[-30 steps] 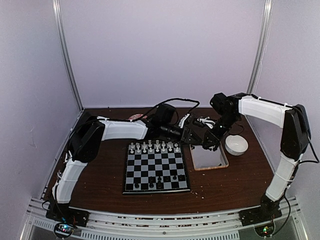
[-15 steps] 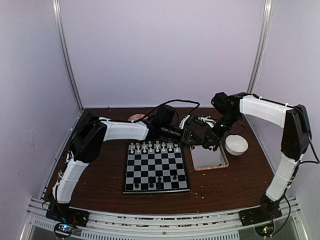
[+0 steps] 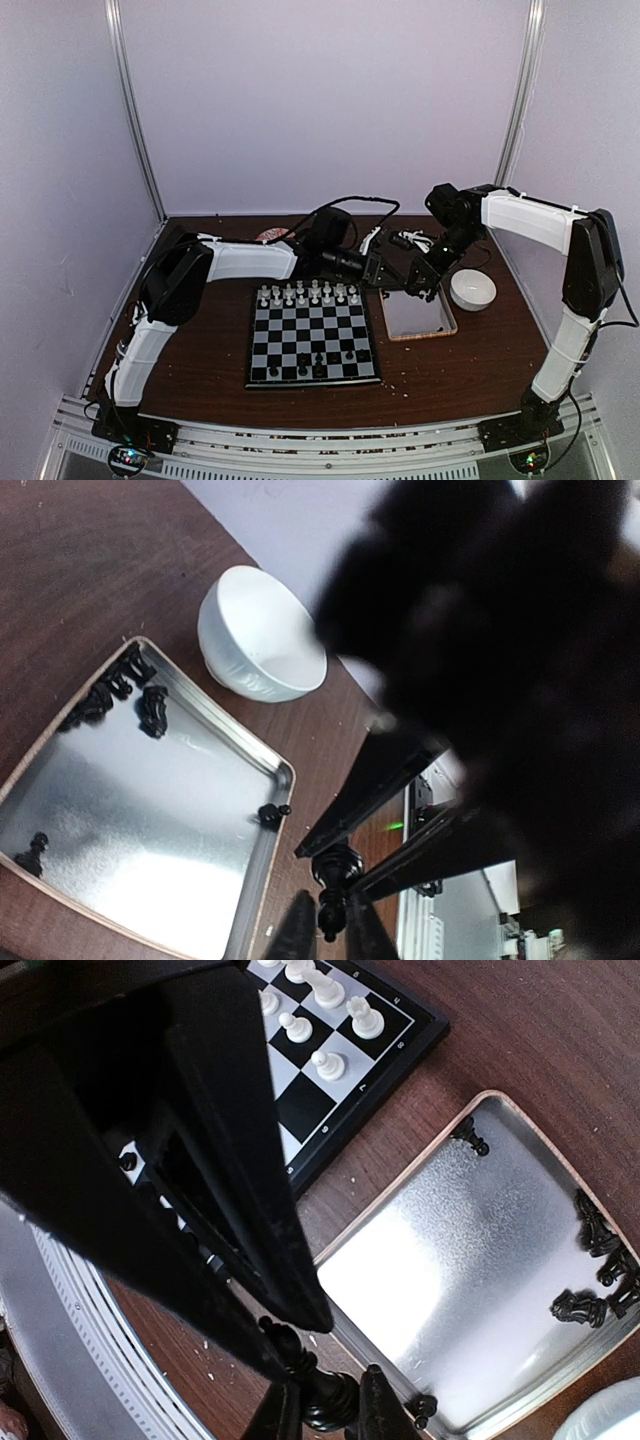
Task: Set up the chess pieces on the board
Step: Pass from the right arm to the left
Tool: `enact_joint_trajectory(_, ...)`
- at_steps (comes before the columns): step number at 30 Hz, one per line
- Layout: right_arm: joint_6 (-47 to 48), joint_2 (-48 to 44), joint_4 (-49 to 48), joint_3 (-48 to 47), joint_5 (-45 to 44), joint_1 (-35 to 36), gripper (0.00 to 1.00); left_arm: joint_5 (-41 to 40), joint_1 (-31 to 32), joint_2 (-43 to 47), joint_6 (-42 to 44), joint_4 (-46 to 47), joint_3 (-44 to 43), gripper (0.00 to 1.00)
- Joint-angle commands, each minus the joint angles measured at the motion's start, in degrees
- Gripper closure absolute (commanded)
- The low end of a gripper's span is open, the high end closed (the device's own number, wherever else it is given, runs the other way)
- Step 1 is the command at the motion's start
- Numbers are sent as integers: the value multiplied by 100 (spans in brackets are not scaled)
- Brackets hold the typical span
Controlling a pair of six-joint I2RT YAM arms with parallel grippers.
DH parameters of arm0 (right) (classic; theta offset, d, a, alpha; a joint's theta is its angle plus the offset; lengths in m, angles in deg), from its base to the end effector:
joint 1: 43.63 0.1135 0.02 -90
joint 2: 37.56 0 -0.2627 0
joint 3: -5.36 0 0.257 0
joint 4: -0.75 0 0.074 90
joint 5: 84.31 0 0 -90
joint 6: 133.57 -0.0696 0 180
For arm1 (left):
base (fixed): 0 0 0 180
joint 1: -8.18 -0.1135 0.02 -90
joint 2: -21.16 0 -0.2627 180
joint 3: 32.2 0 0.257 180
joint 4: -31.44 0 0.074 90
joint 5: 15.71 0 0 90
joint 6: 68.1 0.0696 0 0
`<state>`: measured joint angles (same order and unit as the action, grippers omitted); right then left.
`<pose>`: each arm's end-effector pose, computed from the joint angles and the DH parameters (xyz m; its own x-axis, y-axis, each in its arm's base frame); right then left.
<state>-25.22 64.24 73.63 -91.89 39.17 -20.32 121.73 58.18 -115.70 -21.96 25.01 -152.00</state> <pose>0.3142 0.1772 0.2214 -0.7122 -0.5928 -0.3761 -0.7001 0.5604 0.4425 0.3261 -0.4684 0.1695 -0.8446 0.2775 -0.4579 0.5091 0.1519 -0.8472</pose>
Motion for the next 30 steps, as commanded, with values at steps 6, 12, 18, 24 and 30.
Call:
enact_joint_trajectory(6,-141,-101,-157,-158,215,-69,85,229,36,-161,86,238,-251,77)
enact_joint_trajectory(12,-192,-99,-204,-170,350,-108,84,367,58,-227,55,327,-346,80)
enact_joint_trajectory(18,-234,-112,-250,-160,440,-164,85,555,72,-229,-32,628,-309,77)
enact_joint_trajectory(24,-289,-127,-293,-151,505,-232,84,615,72,-228,-110,816,-260,87)
enact_joint_trajectory(30,-309,-123,-295,-152,583,-252,84,614,73,-230,-124,832,-262,81)
